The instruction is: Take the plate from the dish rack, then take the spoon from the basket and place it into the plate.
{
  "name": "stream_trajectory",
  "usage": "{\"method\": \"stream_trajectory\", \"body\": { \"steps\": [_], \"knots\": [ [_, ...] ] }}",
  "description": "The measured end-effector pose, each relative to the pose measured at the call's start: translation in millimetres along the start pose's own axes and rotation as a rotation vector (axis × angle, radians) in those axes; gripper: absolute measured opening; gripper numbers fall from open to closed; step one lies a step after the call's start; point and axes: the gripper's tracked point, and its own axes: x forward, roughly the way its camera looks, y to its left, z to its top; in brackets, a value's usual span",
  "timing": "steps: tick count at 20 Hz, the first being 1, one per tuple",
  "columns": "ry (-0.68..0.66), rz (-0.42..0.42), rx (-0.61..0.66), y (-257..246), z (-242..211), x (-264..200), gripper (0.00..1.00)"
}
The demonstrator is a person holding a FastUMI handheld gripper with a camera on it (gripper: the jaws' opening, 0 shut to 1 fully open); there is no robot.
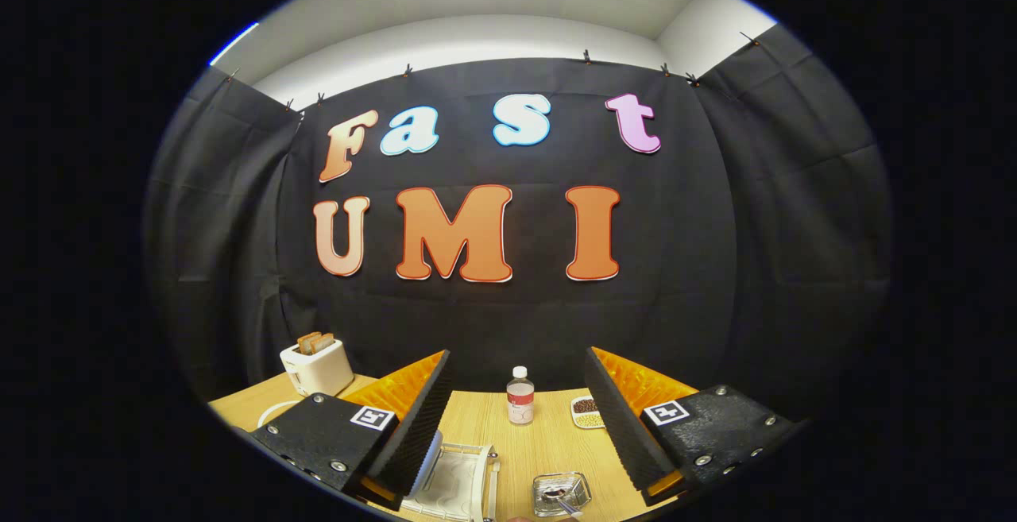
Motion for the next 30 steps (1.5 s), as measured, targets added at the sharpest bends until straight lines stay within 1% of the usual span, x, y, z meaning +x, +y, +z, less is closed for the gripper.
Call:
{"method": "stream_trajectory", "body": {
  "steps": [2,4,11,16,21,25,26,30],
  "knots": [
    [0.019,0.019,-0.009,13,-1,4,0.98],
    [0.073,0.051,0.007,26,-12,7,0.98],
    [0.356,0.146,0.018,71,-79,20,0.98],
    [0.581,0.186,0.037,99,-136,27,0.99],
    [0.749,0.215,0.025,119,-180,33,0.98],
    [0.859,0.223,0.001,128,-208,35,0.94],
    [0.884,0.217,-0.001,129,-215,35,0.90],
    [0.967,0.188,-0.011,131,-235,39,0.79]
  ]
}}
